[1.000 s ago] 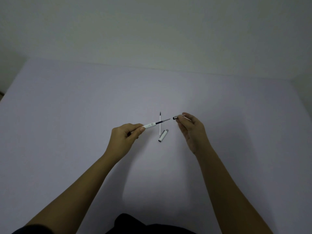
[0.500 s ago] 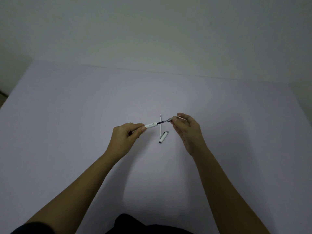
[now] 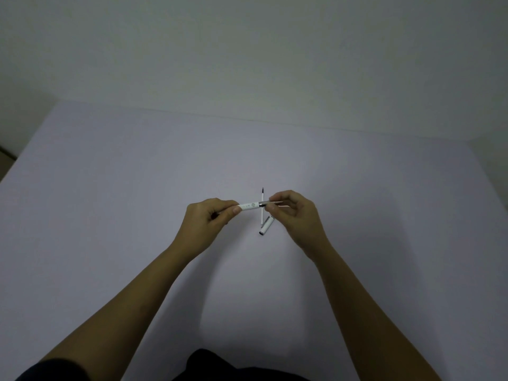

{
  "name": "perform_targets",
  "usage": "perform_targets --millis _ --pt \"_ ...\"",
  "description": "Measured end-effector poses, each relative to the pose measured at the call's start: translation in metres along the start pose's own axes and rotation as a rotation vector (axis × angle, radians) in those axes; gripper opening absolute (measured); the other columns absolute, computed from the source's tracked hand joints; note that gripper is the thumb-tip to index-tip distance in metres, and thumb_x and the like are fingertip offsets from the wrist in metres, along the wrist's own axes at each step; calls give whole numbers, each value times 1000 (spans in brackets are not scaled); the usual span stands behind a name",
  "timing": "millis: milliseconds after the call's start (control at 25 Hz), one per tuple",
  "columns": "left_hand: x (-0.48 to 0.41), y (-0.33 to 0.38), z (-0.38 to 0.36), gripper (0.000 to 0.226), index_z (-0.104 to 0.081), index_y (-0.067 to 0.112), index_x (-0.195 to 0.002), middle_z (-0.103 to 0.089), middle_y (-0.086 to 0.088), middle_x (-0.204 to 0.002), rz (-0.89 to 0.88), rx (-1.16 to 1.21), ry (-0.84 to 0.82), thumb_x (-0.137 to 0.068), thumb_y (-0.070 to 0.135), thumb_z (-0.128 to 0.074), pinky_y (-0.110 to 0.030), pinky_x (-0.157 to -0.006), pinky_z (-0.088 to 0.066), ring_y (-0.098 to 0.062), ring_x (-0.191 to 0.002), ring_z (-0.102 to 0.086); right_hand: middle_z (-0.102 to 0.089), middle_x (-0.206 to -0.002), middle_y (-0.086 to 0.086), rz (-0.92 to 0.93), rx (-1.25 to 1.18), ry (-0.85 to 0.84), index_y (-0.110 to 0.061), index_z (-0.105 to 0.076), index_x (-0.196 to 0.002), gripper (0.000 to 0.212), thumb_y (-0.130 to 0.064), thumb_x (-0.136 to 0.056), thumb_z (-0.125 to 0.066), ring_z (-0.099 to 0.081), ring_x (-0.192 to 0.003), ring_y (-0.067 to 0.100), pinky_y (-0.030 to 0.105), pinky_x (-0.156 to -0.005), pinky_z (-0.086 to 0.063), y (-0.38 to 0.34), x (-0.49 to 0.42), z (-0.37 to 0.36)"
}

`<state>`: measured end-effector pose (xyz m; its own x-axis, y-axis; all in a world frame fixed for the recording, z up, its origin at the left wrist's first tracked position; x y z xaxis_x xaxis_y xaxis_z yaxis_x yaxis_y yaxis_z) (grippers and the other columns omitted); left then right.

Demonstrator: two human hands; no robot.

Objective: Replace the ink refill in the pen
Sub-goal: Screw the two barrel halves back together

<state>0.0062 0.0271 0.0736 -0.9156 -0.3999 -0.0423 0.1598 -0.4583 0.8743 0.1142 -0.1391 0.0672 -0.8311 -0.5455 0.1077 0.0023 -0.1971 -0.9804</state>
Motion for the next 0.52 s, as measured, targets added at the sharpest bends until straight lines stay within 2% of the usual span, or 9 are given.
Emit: perform_targets --millis 120,200,320,440,520 --pt "-1 -2 3 15 -73 22 -88 -59 9 -59 58 19 -67 -88 28 -60 -11 -46 -33 -5 -50 -48 -70 -75 -3 139 185 -15 -24 -65 -78 15 -10 -79 -70 -68 -68 7 13 -62 -49 -7 3 1" --pt "-1 -3 5 15 -73 24 -86 -56 13 -52 75 27 -97 -88 29 -59 -9 -43 -30 -2 -45 -43 -72 -74 6 250 263 13 -15 -68 -80 10 -5 -78 -71 -67 -67 10 11 -62 -48 -12 7 1" --pt "1 1 10 11 -73 25 -88 -61 12 -59 18 54 -90 -86 25 -62 -9 -50 -35 -4 -55 -50 -72 -73 11 368 324 47 -7 -70 -82 7 -4 -77 -71 -65 -68 10 5 -62 -44 -19 9 -1" --pt "6 4 13 13 -74 21 -93 -63 3 -64 -55 31 -58 -85 19 -64 -10 -55 -35 -8 -61 -53 -68 -66 8 391 375 23 -9 -69 -81 5 -4 -81 -66 -60 -60 0 2 -58 -38 -25 8 -3" --pt "10 10 14 13 -74 18 -93 -59 9 -61 -118 -19 -20 -85 17 -64 -10 -54 -33 -8 -58 -51 -63 -62 2 393 391 20 -11 -68 -79 8 -6 -83 -63 -58 -57 -3 2 -56 -37 -27 8 -5"
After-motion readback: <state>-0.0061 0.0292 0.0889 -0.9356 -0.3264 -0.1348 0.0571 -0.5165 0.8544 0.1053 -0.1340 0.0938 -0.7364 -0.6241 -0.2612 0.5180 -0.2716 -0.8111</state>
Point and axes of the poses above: each hand's wrist, its own x-axis away from the middle knuckle, its own z-axis out of the back of the hand, y = z × x, the point moved 5 cm from there along -x, towards the middle knuckle
